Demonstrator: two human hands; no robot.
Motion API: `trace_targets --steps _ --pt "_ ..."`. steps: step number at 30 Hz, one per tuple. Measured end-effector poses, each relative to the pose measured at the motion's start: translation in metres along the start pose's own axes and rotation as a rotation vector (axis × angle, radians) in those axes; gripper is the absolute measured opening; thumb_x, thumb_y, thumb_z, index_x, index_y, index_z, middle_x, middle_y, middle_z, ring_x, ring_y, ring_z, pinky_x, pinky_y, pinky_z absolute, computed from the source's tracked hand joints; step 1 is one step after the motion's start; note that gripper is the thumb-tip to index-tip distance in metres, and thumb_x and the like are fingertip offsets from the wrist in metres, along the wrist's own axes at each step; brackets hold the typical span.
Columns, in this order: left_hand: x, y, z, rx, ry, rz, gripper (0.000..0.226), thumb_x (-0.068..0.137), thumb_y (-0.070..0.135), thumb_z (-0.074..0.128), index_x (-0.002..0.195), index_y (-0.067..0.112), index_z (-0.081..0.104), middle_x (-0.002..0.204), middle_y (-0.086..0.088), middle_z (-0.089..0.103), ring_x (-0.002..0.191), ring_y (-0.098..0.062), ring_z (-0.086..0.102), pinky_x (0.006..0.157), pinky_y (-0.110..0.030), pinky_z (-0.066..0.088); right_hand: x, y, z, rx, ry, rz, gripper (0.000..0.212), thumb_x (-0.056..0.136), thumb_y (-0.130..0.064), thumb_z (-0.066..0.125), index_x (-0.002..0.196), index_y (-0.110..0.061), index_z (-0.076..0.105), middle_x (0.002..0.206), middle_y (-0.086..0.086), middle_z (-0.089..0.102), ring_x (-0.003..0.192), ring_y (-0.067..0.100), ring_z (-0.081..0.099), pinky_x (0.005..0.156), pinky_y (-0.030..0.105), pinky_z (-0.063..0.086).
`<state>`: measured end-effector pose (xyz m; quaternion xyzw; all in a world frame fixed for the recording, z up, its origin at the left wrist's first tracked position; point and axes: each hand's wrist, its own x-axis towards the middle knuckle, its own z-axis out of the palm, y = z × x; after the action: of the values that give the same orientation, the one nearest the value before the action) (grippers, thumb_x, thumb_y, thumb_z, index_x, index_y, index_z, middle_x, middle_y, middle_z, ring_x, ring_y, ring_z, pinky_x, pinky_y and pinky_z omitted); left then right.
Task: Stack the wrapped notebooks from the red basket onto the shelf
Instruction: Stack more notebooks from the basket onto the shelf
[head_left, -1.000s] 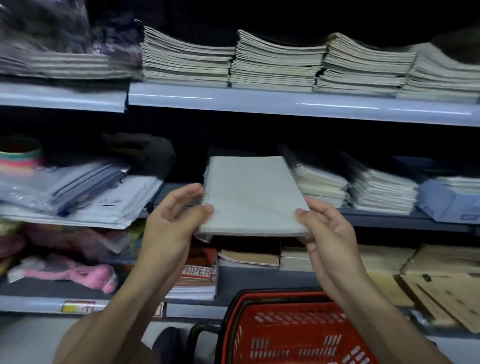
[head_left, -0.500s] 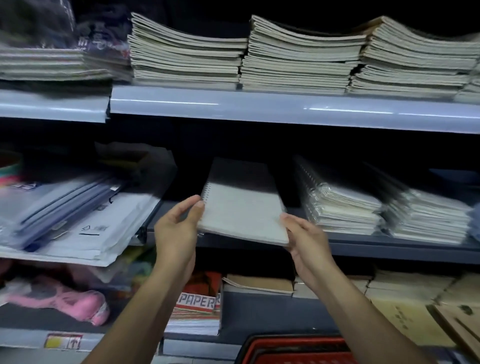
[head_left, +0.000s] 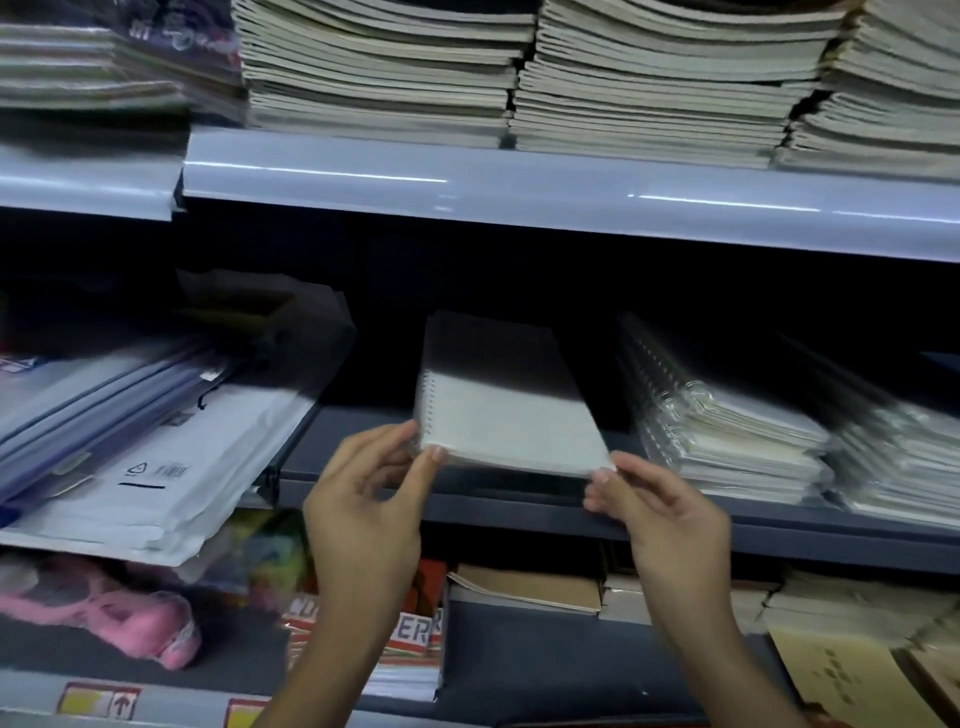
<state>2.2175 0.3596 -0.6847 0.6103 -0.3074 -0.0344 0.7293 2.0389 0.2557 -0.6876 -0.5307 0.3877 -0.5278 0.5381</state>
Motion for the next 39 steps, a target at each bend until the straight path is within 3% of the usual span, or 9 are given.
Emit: trace_targets --steps 4,8,18,22,28,32,34,36,39 --pt "0.023 -0.009 0.017 0.117 0.031 0.01 0.024 0.084 0.02 0.079 0.107 0.025 0.074 0.096 0.006 0.063 0.07 -0.004 0.058 0.07 -0.01 0.05 0.024 0.009 0.022 -0.017 0.076 -0.005 0.021 0.087 -0.013 0.076 0.106 -0.01 0.07 0.077 0.008 0.074 0.059 0.016 0.068 0.064 0.025 0.057" --pt "0.037 -0.013 0.024 0.206 0.024 0.011 0.028 0.085 0.027 0.077 0.112 0.021 0.074 0.097 0.004 0.058 0.067 -0.01 0.049 0.068 -0.007 0.045 0.041 0.016 0.032 -0.038 0.135 -0.011 0.016 0.086 -0.018 0.077 0.101 -0.013 0.073 0.068 0.013 0.058 0.047 0.011 0.052 0.044 0.019 0.045" --pt "0.026 -0.001 0.012 0.15 -0.051 0.008 0.034 0.082 0.035 0.079 0.114 0.034 0.066 0.108 -0.002 0.066 0.062 0.0 0.054 0.062 -0.009 0.046 0.026 0.008 0.012 -0.075 0.046 -0.048 0.032 0.089 -0.026 0.074 0.116 -0.014 0.063 0.081 0.027 0.066 0.049 0.011 0.058 0.047 0.019 0.049" --pt "-0.02 0.009 0.016 0.064 -0.119 -0.041 0.031 0.083 0.029 0.079 0.111 0.023 0.069 0.103 -0.007 0.069 0.068 -0.008 0.061 0.065 -0.015 0.05 -0.003 0.001 -0.027 -0.163 -0.073 -0.036 0.024 0.091 -0.019 0.072 0.111 -0.009 0.065 0.081 0.03 0.064 0.053 0.014 0.061 0.049 0.025 0.053" --pt "-0.128 -0.031 0.037 0.094 -0.361 -0.276 0.022 0.084 0.02 0.079 0.103 0.016 0.069 0.093 -0.009 0.071 0.078 -0.02 0.067 0.072 -0.031 0.056 -0.062 0.047 -0.127 -0.508 -0.211 0.114 0.012 0.091 -0.03 0.071 0.093 -0.019 0.069 0.08 0.013 0.069 0.06 0.018 0.067 0.059 0.041 0.057" --pt "-0.21 -0.083 0.047 0.211 -0.621 -0.597 0.025 0.082 0.011 0.079 0.102 0.002 0.068 0.079 -0.015 0.068 0.069 -0.01 0.062 0.079 -0.03 0.051 -0.101 0.107 -0.194 -0.811 -0.271 0.33 0.046 0.086 -0.051 0.064 0.067 -0.009 0.061 0.062 0.016 0.062 0.061 0.029 0.066 0.064 0.046 0.057" --pt "-0.246 -0.114 0.043 0.401 -0.789 -0.712 0.029 0.08 0.016 0.082 0.102 0.003 0.069 0.094 -0.016 0.073 0.082 -0.015 0.067 0.084 -0.025 0.048 -0.12 0.139 -0.225 -0.892 -0.262 0.456 0.049 0.089 -0.046 0.063 0.06 -0.008 0.054 0.058 0.02 0.058 0.059 0.034 0.065 0.065 0.05 0.054" --pt "-0.275 -0.139 0.032 0.607 -0.933 -0.782 0.029 0.083 0.02 0.079 0.106 0.005 0.071 0.11 -0.011 0.073 0.103 -0.022 0.068 0.089 -0.023 0.047 -0.136 0.164 -0.245 -0.867 -0.238 0.625 0.04 0.094 -0.039 0.063 0.069 -0.007 0.063 0.06 0.014 0.058 0.061 0.036 0.066 0.066 0.051 0.057" --pt "-0.297 -0.157 0.011 0.966 -1.121 -0.78 0.026 0.092 0.013 0.057 0.113 0.004 0.071 0.117 -0.01 0.072 0.109 -0.024 0.068 0.085 -0.023 0.049 -0.153 0.183 -0.249 -0.863 -0.279 0.808 0.039 0.092 -0.042 0.064 0.091 -0.003 0.07 0.068 0.01 0.062 0.059 0.027 0.063 0.065 0.041 0.059"
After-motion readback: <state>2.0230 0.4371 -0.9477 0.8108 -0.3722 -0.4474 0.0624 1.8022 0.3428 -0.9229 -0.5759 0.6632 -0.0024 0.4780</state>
